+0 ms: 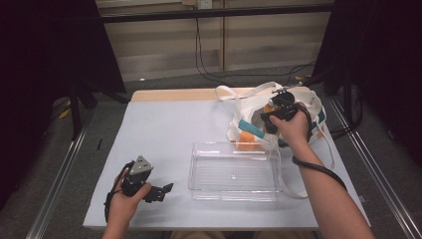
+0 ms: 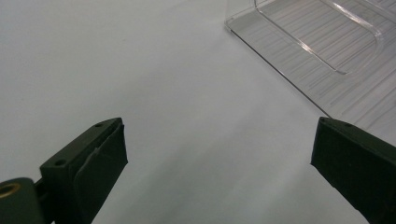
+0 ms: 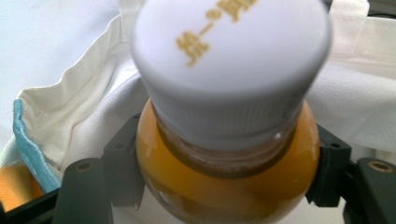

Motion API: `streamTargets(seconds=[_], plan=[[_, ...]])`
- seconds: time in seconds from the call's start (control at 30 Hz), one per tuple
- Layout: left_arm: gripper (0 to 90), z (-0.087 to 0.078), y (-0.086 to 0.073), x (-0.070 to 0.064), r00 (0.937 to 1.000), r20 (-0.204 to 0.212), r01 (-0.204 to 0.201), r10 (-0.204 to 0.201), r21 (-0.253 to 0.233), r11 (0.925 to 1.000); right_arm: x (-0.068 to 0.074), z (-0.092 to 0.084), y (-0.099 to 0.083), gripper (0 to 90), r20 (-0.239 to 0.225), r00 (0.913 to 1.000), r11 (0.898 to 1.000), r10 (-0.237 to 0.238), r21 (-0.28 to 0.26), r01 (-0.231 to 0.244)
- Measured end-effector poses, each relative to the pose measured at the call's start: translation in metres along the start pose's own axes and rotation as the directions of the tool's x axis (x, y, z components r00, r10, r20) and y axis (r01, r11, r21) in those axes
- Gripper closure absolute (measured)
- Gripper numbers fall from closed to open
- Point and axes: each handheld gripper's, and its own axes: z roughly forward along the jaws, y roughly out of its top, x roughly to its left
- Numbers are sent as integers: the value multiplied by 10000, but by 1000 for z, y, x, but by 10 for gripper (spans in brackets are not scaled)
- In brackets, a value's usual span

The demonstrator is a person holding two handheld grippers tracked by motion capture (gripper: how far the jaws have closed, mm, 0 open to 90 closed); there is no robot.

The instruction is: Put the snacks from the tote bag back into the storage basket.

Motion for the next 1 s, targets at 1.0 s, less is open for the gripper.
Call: streamTargets(seconds=[1.0], plan=[[33, 0, 0, 1, 10000, -26, 10, -10, -22, 10000, -15, -29, 16, 307, -680, 9970, 9788, 365, 2036, -220]])
